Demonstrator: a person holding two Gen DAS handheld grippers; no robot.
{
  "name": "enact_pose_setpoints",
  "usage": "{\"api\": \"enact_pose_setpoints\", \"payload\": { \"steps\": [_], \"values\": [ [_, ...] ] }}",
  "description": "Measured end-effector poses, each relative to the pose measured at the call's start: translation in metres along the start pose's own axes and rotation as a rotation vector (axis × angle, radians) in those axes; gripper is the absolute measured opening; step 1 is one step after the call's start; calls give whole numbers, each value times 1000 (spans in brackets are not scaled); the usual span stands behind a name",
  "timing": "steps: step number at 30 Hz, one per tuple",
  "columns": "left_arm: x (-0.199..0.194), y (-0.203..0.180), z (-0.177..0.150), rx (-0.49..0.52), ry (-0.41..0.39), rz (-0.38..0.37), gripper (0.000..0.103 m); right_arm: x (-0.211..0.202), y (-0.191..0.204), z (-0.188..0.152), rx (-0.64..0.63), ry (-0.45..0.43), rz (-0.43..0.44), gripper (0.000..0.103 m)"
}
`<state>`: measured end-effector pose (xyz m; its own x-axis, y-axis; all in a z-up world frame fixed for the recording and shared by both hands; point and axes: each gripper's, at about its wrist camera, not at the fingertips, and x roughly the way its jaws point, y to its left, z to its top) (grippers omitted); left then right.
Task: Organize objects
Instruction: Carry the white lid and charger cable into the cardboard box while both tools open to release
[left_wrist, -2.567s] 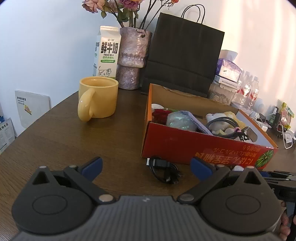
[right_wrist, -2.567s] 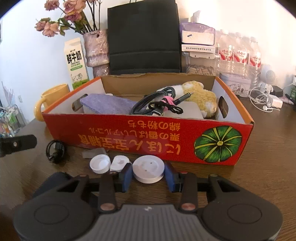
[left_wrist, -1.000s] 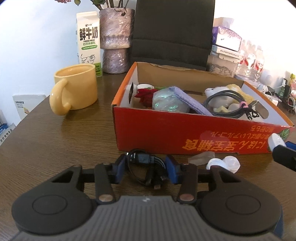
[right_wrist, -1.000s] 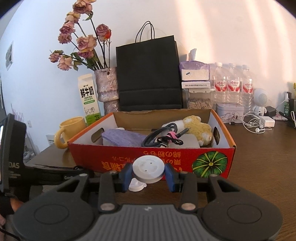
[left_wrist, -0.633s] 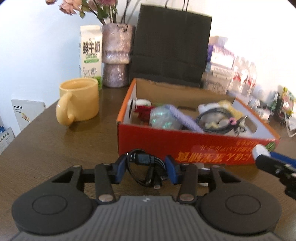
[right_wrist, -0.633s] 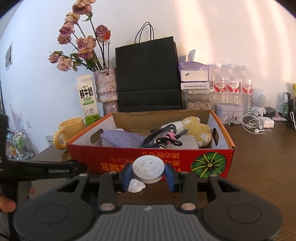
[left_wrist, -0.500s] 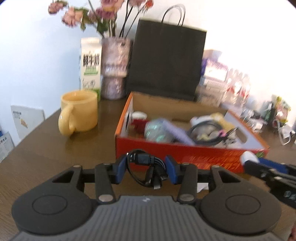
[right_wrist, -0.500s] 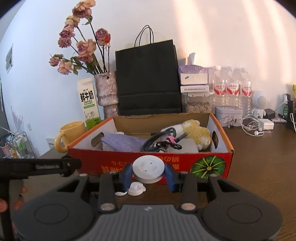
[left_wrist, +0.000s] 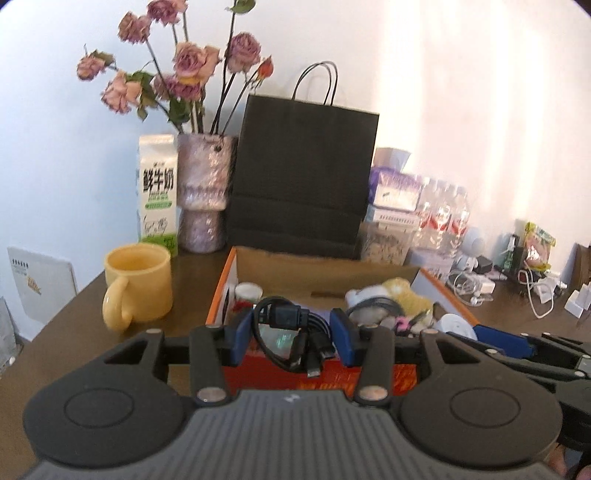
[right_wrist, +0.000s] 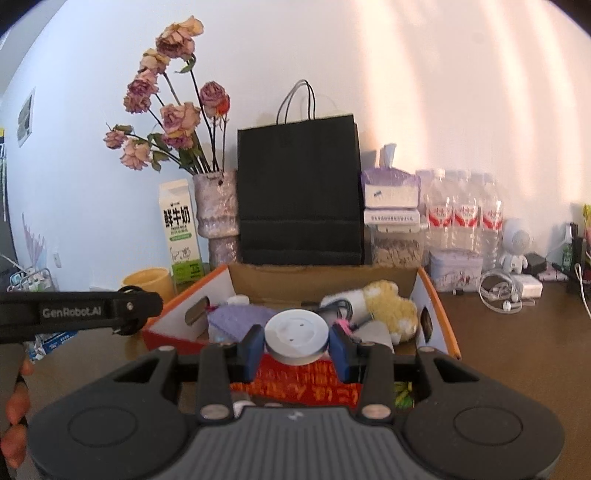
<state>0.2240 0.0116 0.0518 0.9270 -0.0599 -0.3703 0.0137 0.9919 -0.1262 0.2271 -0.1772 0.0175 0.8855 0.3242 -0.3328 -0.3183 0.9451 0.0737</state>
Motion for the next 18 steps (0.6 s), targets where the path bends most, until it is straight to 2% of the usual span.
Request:
{"api": "enact_pose_setpoints", "payload": {
  "steps": [8, 18],
  "values": [
    [16, -6, 24, -21, -56, -10, 46, 28, 5, 28, -21, -26, -9, 37],
    [68, 1, 35, -66, -23, 0, 46, 85, -4, 39, 6, -1, -11, 37]
  ]
}}
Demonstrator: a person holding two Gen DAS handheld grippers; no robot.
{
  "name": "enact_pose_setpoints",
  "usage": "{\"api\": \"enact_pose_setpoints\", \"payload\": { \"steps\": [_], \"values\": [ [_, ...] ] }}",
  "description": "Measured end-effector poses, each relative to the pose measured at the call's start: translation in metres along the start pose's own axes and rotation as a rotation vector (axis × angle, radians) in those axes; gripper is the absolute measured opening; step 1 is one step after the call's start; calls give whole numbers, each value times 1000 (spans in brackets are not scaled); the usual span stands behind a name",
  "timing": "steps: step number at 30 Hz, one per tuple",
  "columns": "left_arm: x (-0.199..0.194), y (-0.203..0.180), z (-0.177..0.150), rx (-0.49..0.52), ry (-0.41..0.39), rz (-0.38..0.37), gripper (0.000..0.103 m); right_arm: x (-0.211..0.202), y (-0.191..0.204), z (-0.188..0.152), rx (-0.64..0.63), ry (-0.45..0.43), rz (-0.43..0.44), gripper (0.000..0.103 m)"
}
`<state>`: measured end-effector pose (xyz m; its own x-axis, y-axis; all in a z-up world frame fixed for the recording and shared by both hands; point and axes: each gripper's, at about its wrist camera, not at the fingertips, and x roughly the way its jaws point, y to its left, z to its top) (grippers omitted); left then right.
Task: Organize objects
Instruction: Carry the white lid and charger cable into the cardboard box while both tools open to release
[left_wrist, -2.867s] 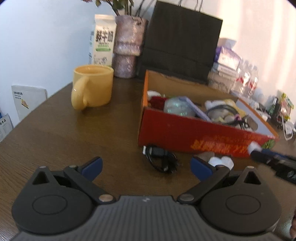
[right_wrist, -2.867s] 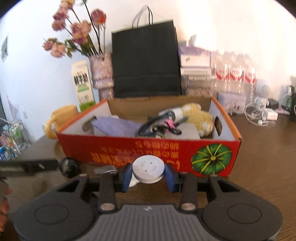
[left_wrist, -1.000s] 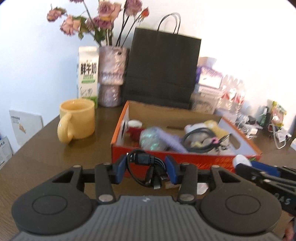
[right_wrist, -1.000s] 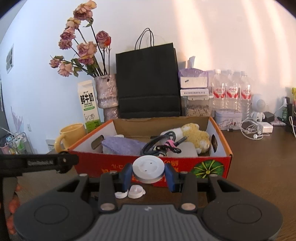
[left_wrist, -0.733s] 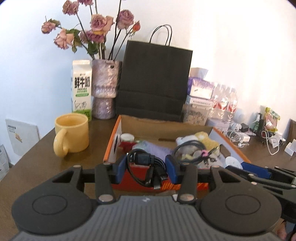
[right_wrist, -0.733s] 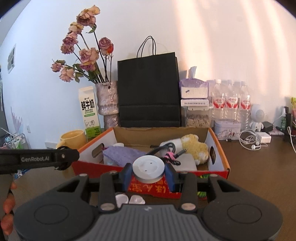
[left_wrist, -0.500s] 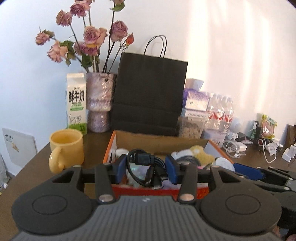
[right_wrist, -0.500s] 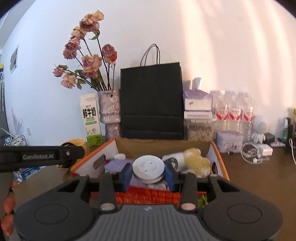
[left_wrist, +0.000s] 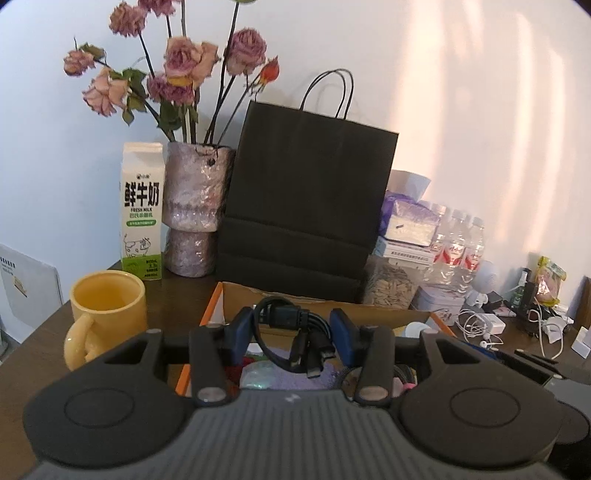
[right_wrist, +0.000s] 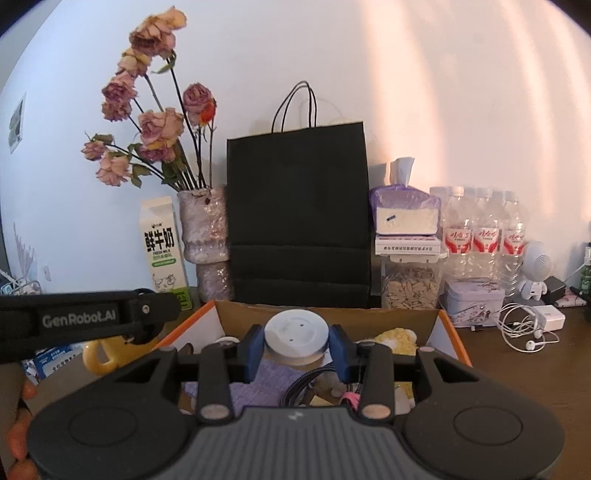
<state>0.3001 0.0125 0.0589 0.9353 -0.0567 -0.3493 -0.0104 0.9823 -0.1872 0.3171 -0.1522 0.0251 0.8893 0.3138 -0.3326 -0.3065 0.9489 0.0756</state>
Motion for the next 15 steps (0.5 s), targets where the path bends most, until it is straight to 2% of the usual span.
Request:
{"api": "enact_pose_setpoints", "payload": {
  "steps": [9, 15],
  "values": [
    [52, 4, 0, 40, 52, -1, 46, 44, -19, -10, -2, 62, -6, 37],
    [73, 5, -5, 61, 77, 2, 47, 62, -31, -13, 2, 94, -13, 38]
  ]
}}
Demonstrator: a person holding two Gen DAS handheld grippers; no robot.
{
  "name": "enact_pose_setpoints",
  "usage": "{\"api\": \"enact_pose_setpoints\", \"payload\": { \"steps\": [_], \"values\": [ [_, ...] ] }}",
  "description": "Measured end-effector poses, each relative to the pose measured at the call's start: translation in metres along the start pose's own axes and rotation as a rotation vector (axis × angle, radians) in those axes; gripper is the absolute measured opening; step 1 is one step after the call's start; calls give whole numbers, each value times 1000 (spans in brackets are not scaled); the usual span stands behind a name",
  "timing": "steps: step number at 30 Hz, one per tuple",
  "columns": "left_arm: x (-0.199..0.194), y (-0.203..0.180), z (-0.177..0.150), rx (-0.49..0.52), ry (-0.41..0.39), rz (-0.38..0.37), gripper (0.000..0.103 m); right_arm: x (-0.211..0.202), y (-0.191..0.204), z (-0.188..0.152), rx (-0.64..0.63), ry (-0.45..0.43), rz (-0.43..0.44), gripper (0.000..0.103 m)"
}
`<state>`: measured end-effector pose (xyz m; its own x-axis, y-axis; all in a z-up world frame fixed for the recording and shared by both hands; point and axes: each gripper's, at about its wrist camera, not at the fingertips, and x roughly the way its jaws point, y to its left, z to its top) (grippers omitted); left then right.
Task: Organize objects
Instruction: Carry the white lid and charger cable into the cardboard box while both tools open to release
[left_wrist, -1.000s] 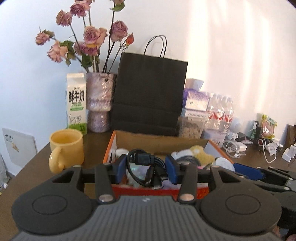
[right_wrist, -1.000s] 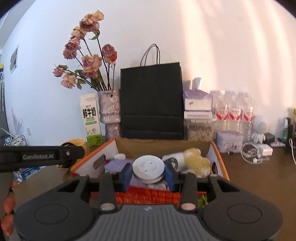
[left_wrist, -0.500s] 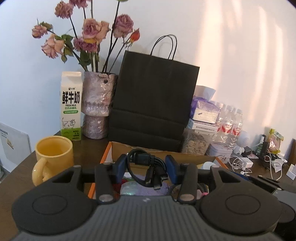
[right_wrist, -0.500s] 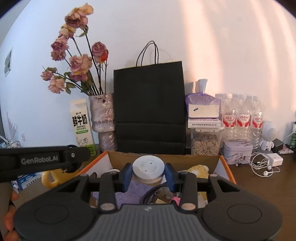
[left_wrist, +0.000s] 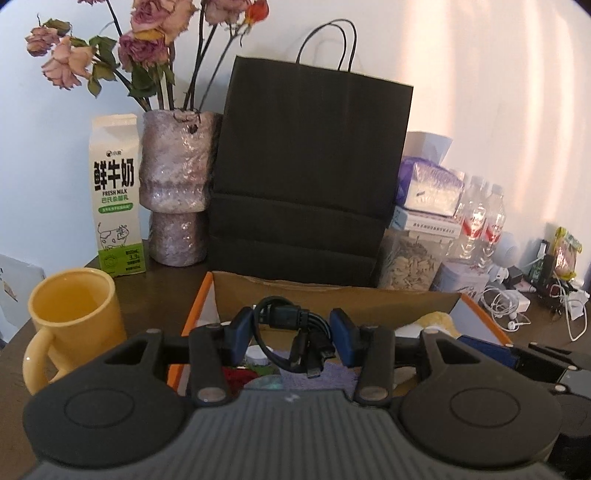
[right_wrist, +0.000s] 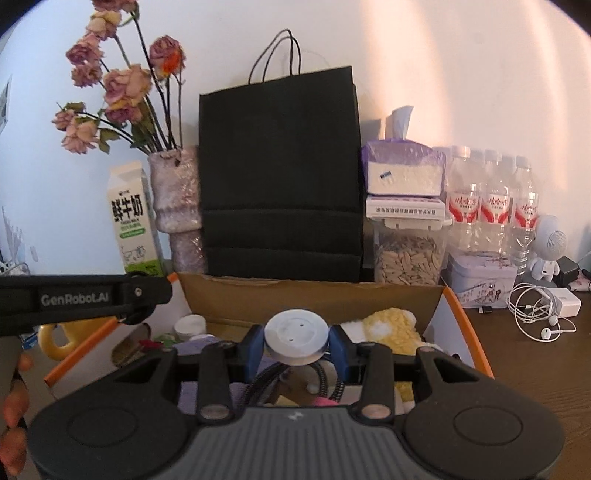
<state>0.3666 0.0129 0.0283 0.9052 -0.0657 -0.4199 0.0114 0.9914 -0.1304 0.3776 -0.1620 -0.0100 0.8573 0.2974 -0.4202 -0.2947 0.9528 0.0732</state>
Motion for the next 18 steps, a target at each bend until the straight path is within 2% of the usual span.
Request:
{"api": "enact_pose_setpoints", "payload": {
  "steps": [2, 3, 4, 5, 6, 8, 11, 13, 18],
  "values": [
    [4, 1, -1, 2, 6, 7, 51, 4, -3, -1, 0, 16, -5, 38],
    [5, 2, -1, 3, 5, 7, 62, 5, -3, -2, 0, 18, -14, 41],
    [5, 3, -2, 3, -1, 9, 79, 6, -4, -3, 1, 22, -24, 45],
    [3, 4, -2, 0, -14, 15, 88, 6, -5, -3, 2, 19, -36, 58],
    [1, 4, -3, -3, -35, 26, 103, 5, -5, -4, 4, 12, -53, 74],
    [-3, 5, -3, -8, -78, 56, 103, 3, -4, -4, -2, -3, -87, 91],
    [-2, 7, -1, -28, -65, 55, 103, 1, -4, -3, -1, -9, -102, 95],
    [-1, 7, -1, -27, -56, 58, 103, 1, -5, -3, 2, -5, -98, 103],
    [-3, 7, -1, -27, -55, 57, 103, -2, -4, -3, 3, -10, -91, 103]
  ]
}}
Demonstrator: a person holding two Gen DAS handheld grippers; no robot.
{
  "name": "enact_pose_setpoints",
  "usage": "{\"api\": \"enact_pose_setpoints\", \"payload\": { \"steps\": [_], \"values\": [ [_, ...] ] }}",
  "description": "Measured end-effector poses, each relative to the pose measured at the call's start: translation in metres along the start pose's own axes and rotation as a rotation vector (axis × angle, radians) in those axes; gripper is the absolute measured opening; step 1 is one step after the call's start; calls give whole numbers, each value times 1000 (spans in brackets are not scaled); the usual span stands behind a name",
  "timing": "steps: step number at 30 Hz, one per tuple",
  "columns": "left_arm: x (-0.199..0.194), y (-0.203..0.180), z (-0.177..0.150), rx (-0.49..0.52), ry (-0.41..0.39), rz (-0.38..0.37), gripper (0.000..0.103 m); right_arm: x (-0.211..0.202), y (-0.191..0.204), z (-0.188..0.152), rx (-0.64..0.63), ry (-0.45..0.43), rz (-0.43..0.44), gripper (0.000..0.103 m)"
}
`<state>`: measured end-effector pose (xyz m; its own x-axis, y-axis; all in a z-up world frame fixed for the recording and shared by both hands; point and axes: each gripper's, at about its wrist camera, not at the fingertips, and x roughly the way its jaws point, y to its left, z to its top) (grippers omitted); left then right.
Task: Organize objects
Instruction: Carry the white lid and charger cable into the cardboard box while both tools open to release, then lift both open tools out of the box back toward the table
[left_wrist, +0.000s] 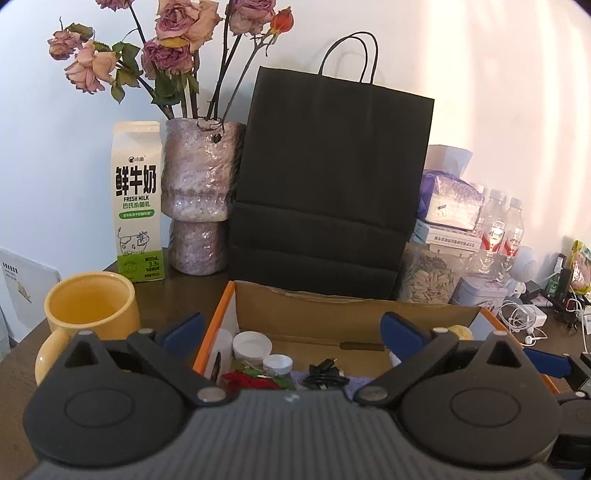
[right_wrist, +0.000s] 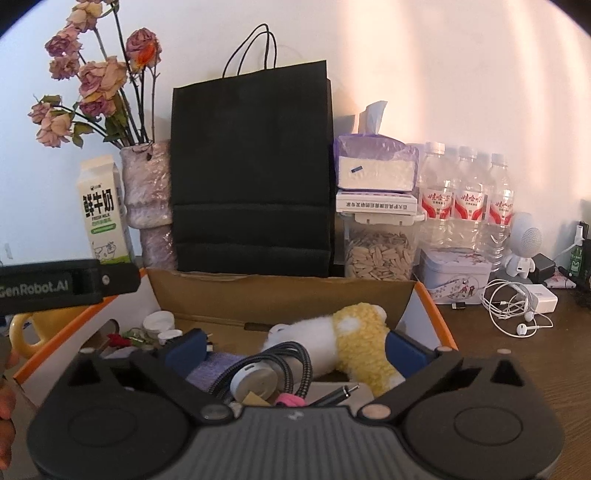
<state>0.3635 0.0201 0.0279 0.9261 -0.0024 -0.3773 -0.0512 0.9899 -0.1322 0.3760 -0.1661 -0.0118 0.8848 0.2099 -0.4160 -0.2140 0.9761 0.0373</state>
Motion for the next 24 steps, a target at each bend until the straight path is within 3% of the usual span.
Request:
{"api": "enact_pose_setpoints", "payload": {
  "steps": [24],
  "values": [
    [-74, 0, -18, -6, 6, -29, 103, -74, 7, -14, -24, -43, -5, 103]
  ]
}}
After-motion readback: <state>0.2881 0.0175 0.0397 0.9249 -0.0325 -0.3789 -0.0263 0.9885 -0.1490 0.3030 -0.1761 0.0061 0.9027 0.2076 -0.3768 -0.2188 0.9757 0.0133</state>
